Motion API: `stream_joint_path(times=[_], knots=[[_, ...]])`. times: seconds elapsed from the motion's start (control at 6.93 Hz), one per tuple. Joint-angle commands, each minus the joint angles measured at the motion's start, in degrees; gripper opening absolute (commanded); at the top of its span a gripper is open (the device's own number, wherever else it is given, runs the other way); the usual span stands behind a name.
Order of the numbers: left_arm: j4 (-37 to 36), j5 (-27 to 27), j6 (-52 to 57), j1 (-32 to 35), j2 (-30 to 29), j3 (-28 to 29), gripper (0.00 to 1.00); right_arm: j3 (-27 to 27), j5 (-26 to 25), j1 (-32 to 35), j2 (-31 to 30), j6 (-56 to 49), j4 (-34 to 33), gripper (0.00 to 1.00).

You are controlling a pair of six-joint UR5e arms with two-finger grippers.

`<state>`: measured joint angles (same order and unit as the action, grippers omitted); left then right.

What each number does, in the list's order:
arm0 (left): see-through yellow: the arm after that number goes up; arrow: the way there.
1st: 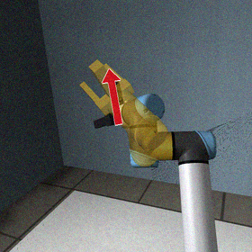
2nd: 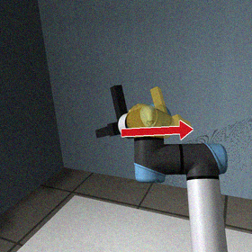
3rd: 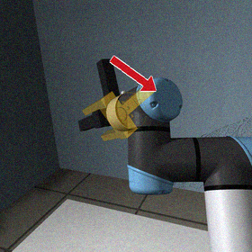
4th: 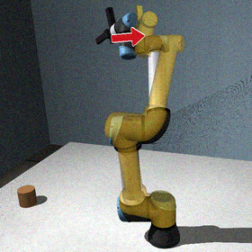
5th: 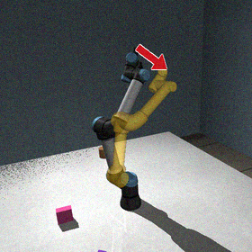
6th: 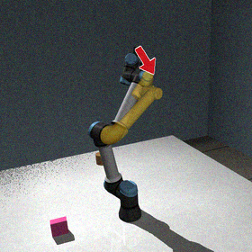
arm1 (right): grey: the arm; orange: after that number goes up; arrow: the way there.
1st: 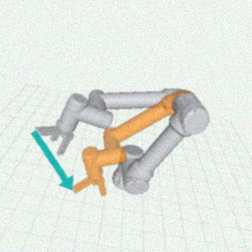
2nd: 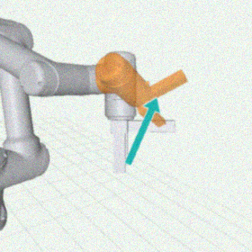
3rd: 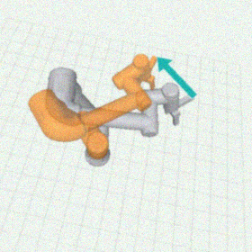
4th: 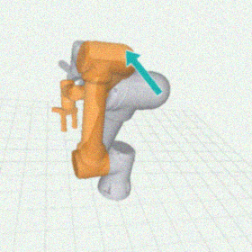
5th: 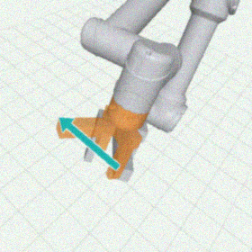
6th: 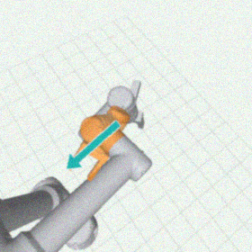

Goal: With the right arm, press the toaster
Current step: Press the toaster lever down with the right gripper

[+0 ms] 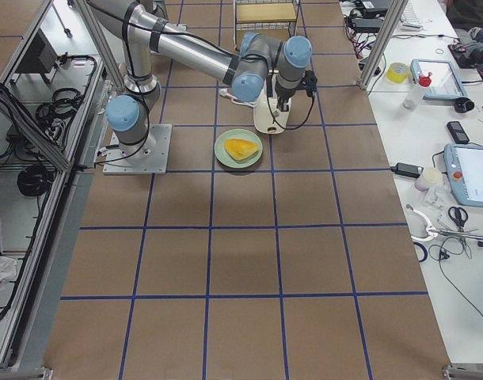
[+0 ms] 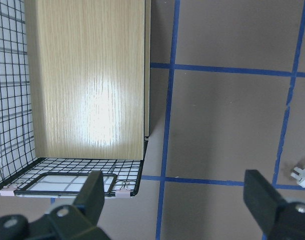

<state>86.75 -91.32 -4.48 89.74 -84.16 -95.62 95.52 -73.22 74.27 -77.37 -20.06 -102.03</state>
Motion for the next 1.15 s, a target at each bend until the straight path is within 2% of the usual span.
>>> stream_joint_path(times=[0.0,1.01], knots=[[0.00,0.00,0.00,0.00,0.05,0.00,1.00,0.01,1.15,0.00,0.73,-0.32,-0.44,0.11],[0.00,0.00,0.00,0.00,0.05,0.00,1.00,0.28,0.18,0.00,2.49,-2.00,-0.53,0.11]])
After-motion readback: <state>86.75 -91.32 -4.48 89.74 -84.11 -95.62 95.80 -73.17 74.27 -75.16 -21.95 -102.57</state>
